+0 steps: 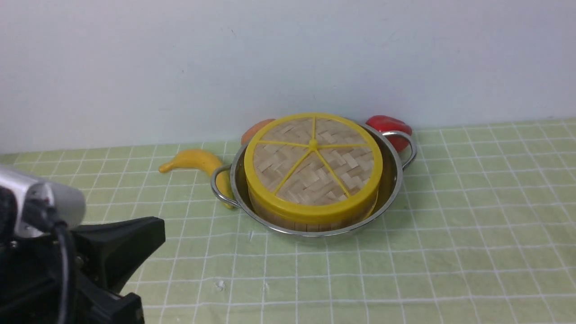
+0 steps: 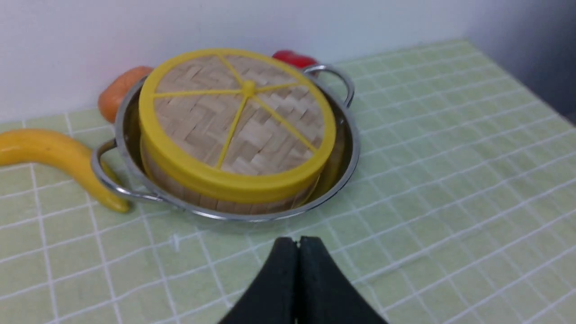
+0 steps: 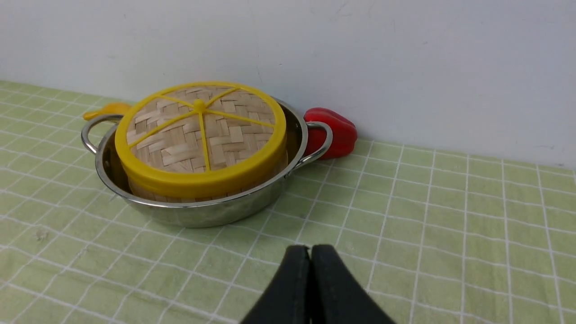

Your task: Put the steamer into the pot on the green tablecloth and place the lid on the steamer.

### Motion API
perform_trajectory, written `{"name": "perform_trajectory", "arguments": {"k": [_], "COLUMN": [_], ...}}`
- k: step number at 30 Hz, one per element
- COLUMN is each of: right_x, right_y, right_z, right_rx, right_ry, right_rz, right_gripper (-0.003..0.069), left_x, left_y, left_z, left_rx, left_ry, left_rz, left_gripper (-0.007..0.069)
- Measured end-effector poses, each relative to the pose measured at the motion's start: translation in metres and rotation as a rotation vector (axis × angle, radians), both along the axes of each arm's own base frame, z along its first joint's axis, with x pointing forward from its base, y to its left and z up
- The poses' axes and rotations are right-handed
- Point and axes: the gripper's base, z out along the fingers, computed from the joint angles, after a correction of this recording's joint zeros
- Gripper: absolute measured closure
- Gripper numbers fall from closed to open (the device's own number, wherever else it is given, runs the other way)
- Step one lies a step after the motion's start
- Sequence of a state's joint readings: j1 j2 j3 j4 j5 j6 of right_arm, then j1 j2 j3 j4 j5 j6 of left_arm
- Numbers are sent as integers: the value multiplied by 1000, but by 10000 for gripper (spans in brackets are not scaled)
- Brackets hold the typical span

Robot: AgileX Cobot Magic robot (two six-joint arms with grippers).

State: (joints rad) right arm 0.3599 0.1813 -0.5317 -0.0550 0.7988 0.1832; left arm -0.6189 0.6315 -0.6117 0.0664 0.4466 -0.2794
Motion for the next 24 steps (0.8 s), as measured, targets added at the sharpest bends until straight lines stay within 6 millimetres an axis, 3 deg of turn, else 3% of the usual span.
{"name": "perform_trajectory", "arguments": {"k": [8,13,16,17,20,24], "right_x": [0,0,0,0,0,0], "right_y": [0,0,0,0,0,0], "right_z": [0,0,0,0,0,0], "right_rx": [0,2,3,3,4,4], "right_ry": [0,-3,-4,-4,-4,-4], "right_rz": [0,0,0,0,0,0], "right_gripper": [613,598,591,585,575,565], "left_x": [2,5,0,-11,-34,-55], "left_y": [5,30,48,61,76,82], "left_z": [4,-4,-17,-27,-50,-81], "left_rx": [140,224,216,193,173,169], "left_ry": [-132,-139,-112,-111,-141,-196], "left_rz": [-15,157,293,403,544,643], "left_gripper": [633,623,623,617,612,602]}}
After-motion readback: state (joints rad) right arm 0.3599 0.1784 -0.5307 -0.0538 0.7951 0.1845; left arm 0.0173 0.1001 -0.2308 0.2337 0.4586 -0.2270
